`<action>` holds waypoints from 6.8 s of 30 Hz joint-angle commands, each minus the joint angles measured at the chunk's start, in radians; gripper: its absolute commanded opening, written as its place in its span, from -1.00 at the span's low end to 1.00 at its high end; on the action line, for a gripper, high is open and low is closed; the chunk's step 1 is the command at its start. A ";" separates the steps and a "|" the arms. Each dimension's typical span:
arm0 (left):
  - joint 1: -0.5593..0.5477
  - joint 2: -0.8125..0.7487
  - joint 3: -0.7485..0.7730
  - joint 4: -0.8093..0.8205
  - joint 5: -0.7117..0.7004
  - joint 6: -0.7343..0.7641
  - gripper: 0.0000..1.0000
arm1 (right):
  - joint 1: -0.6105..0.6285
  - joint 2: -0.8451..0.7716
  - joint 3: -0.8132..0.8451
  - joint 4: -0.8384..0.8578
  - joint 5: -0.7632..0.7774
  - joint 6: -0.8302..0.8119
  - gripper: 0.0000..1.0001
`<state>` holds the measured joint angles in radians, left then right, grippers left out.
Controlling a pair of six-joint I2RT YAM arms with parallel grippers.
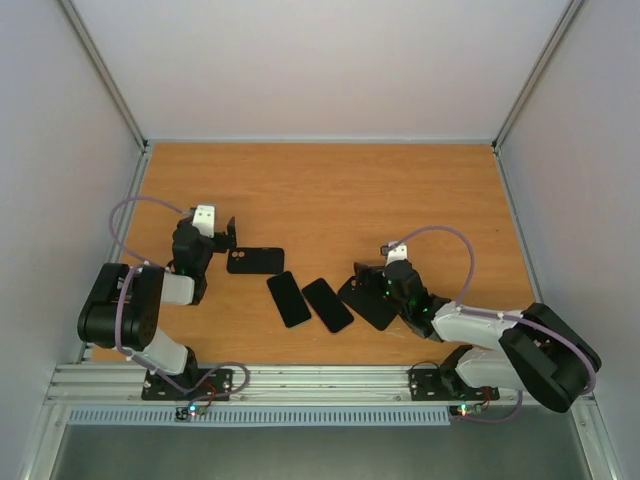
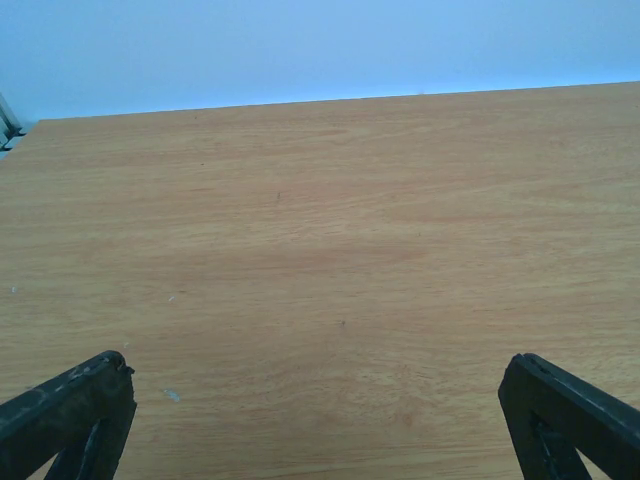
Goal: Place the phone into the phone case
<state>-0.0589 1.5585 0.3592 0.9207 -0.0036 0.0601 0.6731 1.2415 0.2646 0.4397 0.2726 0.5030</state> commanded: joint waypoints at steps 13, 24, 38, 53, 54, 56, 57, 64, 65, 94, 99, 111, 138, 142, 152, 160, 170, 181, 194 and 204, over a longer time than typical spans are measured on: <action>0.008 0.003 0.002 0.060 0.022 0.017 0.98 | 0.409 -0.012 0.218 -0.309 0.023 0.001 0.97; 0.013 -0.278 0.003 -0.183 0.239 0.065 0.81 | 0.564 0.192 0.260 -0.275 -0.042 0.034 0.97; 0.014 -0.402 0.047 -0.440 0.304 0.110 0.82 | 0.566 0.260 0.312 -0.269 -0.110 0.027 0.97; 0.014 -0.392 0.037 -0.416 0.296 0.124 0.83 | 0.588 0.366 0.298 -0.183 -0.184 0.080 0.97; 0.014 -0.393 0.037 -0.415 0.295 0.123 0.83 | 0.587 0.376 0.303 -0.198 -0.162 0.083 0.97; 0.013 -0.393 0.036 -0.413 0.295 0.122 0.83 | 0.579 0.385 0.309 -0.228 -0.117 0.091 0.97; 0.013 -0.394 0.035 -0.413 0.295 0.122 0.83 | 0.572 0.383 0.308 -0.241 -0.099 0.098 0.97; 0.014 -0.399 0.032 -0.413 0.295 0.123 0.83 | 0.490 0.325 0.236 -0.309 -0.012 0.156 0.97; 0.014 -0.401 0.032 -0.412 0.296 0.122 0.83 | 0.483 0.311 0.224 -0.322 -0.003 0.162 0.97; 0.014 -0.325 0.052 -0.398 0.275 0.147 0.84 | 0.413 0.629 0.568 -0.213 -0.179 -0.130 0.97; 0.014 -0.321 0.053 -0.396 0.276 0.147 0.84 | 0.431 0.627 0.573 -0.220 -0.158 -0.121 0.97; 0.013 -0.307 0.061 -0.399 0.278 0.147 0.84 | 0.523 0.723 0.664 -0.412 0.045 -0.074 0.97; 0.013 -0.304 0.064 -0.404 0.283 0.143 0.84 | 0.549 0.734 0.528 -0.377 0.140 -0.017 -0.12; 0.013 -0.308 0.081 -0.443 0.304 0.134 0.84 | 0.549 0.712 0.524 -0.386 0.163 -0.023 -0.34; 0.013 -0.370 0.151 -0.706 0.598 0.190 0.83 | 0.549 0.481 0.441 -0.316 0.182 -0.153 -0.72; 0.013 -0.311 0.377 -1.203 0.936 0.286 0.80 | 0.549 0.394 0.414 -0.271 0.206 -0.205 -0.85; 0.013 -0.068 0.606 -1.758 1.155 0.618 0.63 | 0.597 0.250 0.368 -0.184 0.317 -0.291 -0.98; 0.000 0.192 0.823 -2.390 1.274 1.107 0.70 | 0.607 0.233 0.427 -0.086 0.331 -0.422 -0.98; -0.051 0.235 0.816 -2.346 1.239 1.074 0.61 | 0.608 0.303 0.504 -0.022 0.332 -0.557 -0.98; -0.099 0.275 0.831 -2.455 1.229 1.187 -0.22 | 0.606 0.348 0.523 0.039 0.373 -0.613 -0.98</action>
<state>-0.1478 1.8198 1.1759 -1.4353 1.2156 1.1503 1.2762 1.5848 0.7551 0.3595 0.5892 -0.0658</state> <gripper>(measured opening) 0.460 0.758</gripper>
